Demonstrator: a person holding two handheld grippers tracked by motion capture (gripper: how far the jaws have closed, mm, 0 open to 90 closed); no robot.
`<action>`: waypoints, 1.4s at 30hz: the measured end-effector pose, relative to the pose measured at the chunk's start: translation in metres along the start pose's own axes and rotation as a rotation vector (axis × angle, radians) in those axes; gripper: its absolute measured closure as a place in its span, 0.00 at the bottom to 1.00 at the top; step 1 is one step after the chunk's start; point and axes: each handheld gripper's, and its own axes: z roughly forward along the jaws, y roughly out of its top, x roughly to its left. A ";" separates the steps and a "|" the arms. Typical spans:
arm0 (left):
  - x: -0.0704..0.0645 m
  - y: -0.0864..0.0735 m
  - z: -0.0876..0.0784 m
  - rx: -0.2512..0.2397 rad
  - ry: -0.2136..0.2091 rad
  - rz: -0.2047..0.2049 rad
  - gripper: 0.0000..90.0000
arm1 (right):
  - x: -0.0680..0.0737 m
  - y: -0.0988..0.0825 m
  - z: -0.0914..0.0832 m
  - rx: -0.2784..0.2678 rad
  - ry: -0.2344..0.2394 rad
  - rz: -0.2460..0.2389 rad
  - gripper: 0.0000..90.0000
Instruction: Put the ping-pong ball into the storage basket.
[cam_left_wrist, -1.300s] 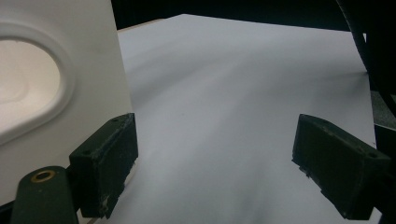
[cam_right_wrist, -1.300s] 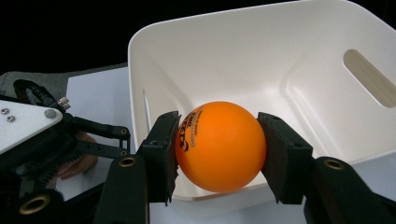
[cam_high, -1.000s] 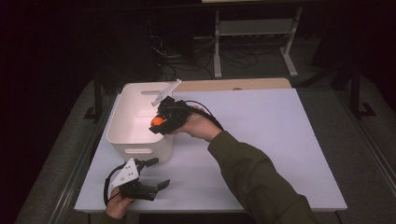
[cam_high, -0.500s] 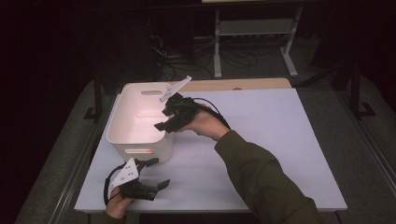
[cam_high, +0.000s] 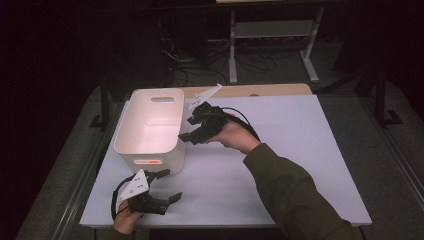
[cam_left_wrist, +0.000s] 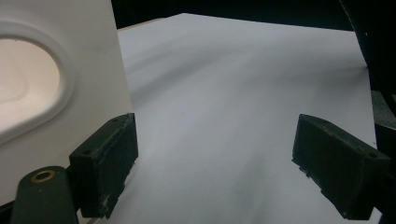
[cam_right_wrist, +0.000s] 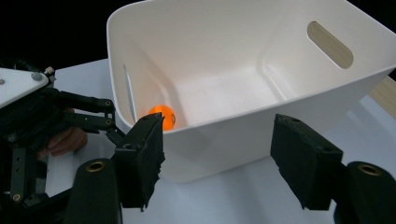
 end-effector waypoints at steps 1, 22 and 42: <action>0.000 0.000 0.000 -0.001 0.000 0.000 0.16 | 0.000 -0.002 -0.001 0.000 -0.004 0.000 0.35; 0.000 0.000 -0.001 -0.002 0.001 0.000 0.16 | -0.008 -0.056 -0.012 -0.021 -0.074 0.081 0.22; -0.001 0.000 0.000 0.000 0.002 0.002 0.16 | -0.004 -0.105 -0.014 -0.012 -0.157 0.135 0.02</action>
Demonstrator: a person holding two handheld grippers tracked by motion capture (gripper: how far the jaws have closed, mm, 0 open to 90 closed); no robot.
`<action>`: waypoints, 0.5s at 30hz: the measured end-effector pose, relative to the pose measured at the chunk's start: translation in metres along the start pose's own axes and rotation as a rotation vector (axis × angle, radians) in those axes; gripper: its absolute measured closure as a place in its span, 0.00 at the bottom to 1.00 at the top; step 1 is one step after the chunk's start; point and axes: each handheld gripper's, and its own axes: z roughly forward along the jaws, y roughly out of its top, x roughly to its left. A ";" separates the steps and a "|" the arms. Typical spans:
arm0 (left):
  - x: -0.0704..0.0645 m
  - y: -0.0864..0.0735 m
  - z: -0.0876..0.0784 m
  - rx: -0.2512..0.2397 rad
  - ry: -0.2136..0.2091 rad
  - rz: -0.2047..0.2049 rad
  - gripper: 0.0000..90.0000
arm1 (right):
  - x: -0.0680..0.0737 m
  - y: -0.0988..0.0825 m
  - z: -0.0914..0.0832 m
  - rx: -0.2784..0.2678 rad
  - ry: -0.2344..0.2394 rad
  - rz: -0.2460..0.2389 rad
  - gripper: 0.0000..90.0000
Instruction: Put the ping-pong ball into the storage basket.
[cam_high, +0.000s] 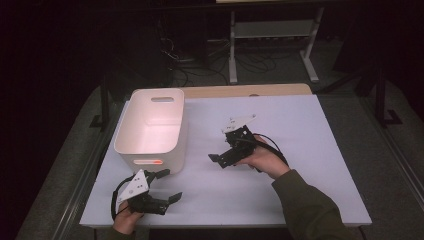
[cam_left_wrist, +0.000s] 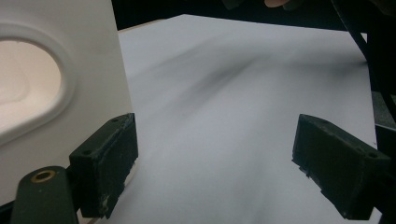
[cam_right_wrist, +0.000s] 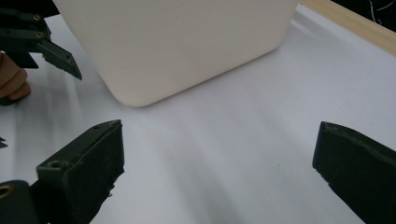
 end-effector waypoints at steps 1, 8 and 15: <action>0.000 0.000 0.000 0.000 0.000 0.000 0.16 | 0.000 -0.002 0.000 0.000 -0.003 -0.002 0.02; 0.000 0.000 0.000 -0.001 0.000 -0.002 0.16 | -0.002 -0.019 -0.005 -0.007 -0.024 0.018 0.02; 0.000 0.000 0.000 0.000 0.001 -0.002 0.16 | -0.002 -0.036 -0.011 -0.015 -0.039 0.037 0.02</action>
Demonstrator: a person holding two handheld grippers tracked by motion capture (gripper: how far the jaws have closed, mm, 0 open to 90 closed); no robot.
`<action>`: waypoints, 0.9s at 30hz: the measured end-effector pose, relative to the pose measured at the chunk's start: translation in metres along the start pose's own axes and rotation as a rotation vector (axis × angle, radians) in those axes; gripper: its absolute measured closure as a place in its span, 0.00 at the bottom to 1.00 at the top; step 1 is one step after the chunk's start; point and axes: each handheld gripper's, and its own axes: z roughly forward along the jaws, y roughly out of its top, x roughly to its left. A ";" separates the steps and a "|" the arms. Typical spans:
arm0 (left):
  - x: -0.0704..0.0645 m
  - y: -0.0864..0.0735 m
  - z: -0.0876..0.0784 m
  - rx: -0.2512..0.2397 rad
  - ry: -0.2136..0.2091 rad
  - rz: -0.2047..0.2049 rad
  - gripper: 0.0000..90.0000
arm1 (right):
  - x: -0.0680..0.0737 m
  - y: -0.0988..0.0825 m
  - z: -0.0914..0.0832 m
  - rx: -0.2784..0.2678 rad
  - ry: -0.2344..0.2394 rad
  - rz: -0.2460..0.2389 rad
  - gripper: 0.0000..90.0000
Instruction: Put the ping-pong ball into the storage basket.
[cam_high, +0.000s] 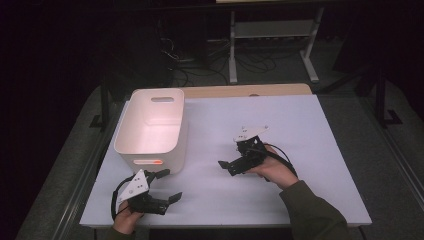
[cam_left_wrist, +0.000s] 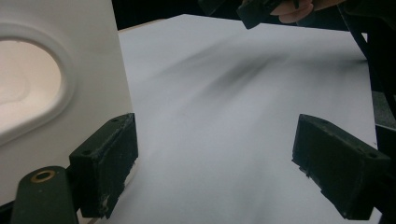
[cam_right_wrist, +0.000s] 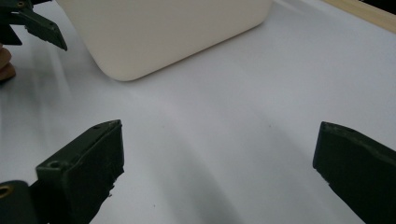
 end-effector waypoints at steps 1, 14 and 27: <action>0.000 0.000 0.000 0.000 0.000 0.000 0.16 | 0.000 -0.003 -0.001 -0.001 -0.002 0.006 0.02; 0.000 0.000 -0.001 -0.004 0.002 0.000 0.16 | -0.004 -0.025 -0.009 -0.016 -0.032 0.034 0.02; 0.000 0.000 -0.001 -0.004 0.002 0.000 0.16 | -0.008 -0.046 -0.020 -0.024 -0.048 0.072 0.01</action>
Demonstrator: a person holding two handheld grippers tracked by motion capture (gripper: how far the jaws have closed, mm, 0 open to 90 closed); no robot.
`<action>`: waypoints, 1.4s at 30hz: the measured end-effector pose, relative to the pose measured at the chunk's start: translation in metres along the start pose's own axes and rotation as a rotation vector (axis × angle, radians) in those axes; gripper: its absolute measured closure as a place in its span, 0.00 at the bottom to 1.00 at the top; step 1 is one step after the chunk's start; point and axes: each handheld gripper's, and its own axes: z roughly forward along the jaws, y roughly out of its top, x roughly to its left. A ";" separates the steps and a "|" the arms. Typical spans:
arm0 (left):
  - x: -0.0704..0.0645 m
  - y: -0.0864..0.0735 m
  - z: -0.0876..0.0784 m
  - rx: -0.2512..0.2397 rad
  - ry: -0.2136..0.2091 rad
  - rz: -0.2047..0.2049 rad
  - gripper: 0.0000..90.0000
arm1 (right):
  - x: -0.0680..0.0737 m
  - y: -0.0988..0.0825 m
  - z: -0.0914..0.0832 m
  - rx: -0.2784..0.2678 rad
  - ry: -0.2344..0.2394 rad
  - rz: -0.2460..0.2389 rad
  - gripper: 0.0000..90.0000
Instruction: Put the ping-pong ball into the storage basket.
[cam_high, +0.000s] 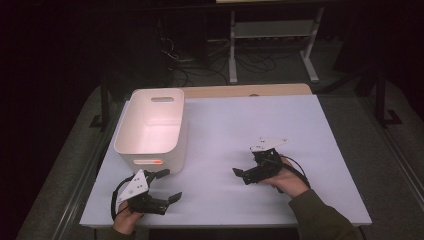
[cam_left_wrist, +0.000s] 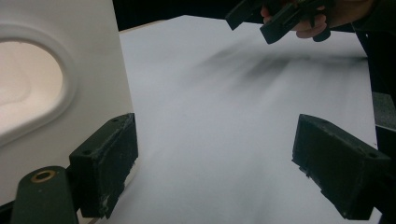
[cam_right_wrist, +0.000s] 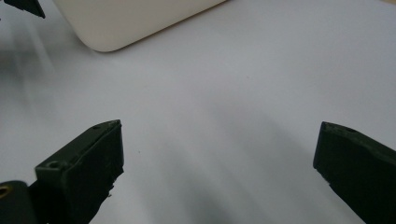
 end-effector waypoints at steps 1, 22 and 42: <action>0.000 0.000 0.000 0.000 0.000 -0.001 0.16 | -0.001 -0.002 -0.002 -0.001 -0.004 0.003 0.01; 0.000 0.000 0.000 0.000 0.003 0.006 0.16 | -0.013 -0.035 -0.033 -0.039 -0.100 0.079 0.01; -0.001 0.000 0.000 0.001 0.003 0.007 0.16 | -0.019 -0.062 -0.061 -0.057 -0.211 0.098 0.02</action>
